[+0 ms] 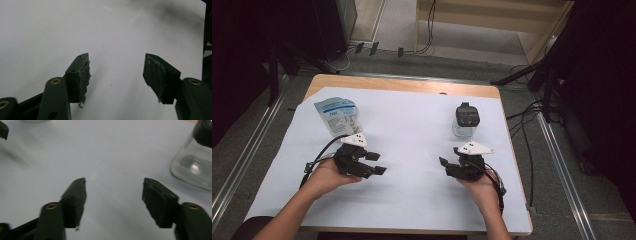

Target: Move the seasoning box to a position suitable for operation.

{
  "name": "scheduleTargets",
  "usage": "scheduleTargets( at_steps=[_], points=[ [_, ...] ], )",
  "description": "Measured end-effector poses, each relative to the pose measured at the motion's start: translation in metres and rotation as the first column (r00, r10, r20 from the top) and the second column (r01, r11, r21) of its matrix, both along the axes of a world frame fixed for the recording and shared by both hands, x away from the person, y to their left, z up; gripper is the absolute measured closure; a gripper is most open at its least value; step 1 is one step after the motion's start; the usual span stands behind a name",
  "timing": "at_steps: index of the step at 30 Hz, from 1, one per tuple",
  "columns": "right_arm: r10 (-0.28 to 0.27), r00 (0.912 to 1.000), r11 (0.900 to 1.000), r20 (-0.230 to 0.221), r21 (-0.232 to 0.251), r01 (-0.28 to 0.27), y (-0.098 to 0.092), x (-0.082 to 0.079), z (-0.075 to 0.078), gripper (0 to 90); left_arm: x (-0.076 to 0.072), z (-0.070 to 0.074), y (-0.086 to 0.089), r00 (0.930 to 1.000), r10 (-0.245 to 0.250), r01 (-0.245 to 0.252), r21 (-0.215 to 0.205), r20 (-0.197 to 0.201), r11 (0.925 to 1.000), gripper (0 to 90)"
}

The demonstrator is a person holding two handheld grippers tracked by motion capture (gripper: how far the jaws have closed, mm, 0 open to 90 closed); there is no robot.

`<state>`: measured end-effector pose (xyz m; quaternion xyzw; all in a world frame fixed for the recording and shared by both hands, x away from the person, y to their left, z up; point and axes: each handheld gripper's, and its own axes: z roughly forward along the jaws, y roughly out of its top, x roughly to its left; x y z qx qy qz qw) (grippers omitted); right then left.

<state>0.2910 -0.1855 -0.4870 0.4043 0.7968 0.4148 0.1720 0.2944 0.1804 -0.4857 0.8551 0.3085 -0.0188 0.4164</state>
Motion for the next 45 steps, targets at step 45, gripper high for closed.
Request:
scheduleTargets(
  at_steps=[45],
  points=[
    [-0.057, 0.9981, 0.998, -0.022, 0.025, 0.057, 0.004, 0.012, 0.014, 20.2, -0.016, 0.003, 0.016, 0.9946, 0.078, -0.080, 0.028, 0.068, 0.9964, 39.8]
  ],
)
